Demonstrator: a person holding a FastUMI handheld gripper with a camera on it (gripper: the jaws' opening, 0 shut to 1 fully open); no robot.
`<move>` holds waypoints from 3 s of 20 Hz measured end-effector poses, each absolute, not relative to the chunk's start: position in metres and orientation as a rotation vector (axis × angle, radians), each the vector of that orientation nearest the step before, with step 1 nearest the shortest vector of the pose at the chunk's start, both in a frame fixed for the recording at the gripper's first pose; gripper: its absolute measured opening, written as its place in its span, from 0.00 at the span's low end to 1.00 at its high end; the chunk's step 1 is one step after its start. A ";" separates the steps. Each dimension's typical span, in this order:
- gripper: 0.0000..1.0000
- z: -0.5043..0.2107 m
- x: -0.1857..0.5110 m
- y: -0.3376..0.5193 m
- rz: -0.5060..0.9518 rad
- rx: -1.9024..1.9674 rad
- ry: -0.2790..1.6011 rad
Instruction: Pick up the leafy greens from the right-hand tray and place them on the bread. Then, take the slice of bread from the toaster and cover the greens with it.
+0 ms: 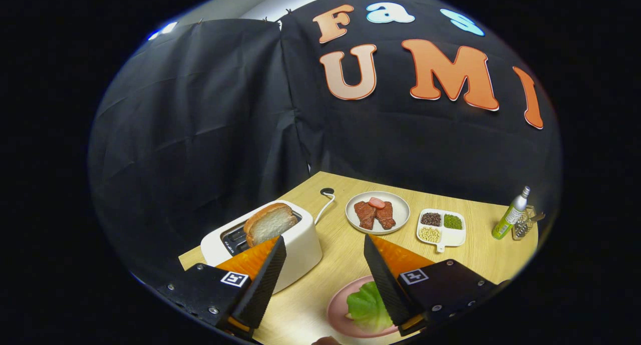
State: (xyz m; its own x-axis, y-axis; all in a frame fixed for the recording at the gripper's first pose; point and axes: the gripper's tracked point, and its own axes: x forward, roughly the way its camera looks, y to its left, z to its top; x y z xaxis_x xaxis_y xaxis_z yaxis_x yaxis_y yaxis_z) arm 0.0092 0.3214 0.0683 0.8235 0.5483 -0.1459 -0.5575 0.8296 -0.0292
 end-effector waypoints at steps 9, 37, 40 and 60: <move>0.97 0.075 -0.001 0.380 0.672 -0.102 0.266; 0.38 0.023 0.046 0.443 0.544 0.035 0.775; 0.19 0.027 0.043 0.437 0.570 0.062 0.753; 0.12 0.081 -0.009 0.328 0.802 0.341 0.550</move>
State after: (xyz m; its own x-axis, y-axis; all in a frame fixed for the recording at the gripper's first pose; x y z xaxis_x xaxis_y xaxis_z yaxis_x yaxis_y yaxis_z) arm -0.0092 0.3278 0.0812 0.5675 0.7533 -0.3324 -0.5815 0.6525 0.4859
